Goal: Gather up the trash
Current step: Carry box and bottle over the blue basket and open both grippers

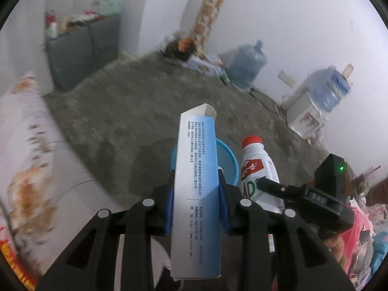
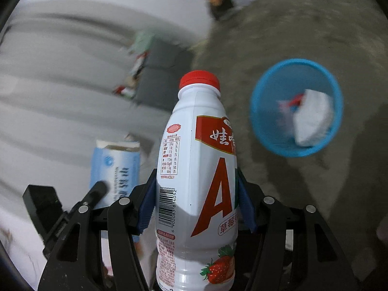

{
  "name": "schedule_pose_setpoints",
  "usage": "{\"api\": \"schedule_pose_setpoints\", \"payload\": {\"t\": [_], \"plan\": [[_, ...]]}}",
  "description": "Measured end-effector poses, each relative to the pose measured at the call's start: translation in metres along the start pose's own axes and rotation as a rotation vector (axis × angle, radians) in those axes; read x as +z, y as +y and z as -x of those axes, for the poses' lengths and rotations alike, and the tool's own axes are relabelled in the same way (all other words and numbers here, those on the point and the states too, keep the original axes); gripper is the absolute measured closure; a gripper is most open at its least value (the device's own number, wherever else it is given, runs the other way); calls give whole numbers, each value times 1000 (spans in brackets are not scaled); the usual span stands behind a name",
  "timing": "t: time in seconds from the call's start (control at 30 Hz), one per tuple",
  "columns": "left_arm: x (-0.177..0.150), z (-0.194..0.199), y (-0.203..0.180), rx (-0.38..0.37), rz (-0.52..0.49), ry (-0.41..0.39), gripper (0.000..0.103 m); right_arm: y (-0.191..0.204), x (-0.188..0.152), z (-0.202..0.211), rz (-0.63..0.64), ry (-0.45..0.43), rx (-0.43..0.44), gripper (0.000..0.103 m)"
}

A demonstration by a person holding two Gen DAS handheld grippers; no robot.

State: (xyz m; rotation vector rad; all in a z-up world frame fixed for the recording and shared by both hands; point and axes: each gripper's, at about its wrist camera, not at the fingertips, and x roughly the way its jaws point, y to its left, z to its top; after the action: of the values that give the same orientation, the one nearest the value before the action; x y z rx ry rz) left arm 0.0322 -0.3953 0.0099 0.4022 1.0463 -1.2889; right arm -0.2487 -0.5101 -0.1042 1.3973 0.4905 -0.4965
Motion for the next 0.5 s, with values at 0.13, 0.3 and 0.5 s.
{"api": "schedule_pose_setpoints", "payload": {"t": [0.13, 0.3, 0.5], "plan": [[15, -55, -18, -20, -12, 86, 73, -34, 9, -4, -84, -20, -68, 47], [36, -123, -37, -34, -22, 184, 73, -50, 33, -28, -156, -24, -98, 47], [68, -177, -50, 35, -49, 174, 29, -66, 76, -55, -189, -42, -141, 39]]}}
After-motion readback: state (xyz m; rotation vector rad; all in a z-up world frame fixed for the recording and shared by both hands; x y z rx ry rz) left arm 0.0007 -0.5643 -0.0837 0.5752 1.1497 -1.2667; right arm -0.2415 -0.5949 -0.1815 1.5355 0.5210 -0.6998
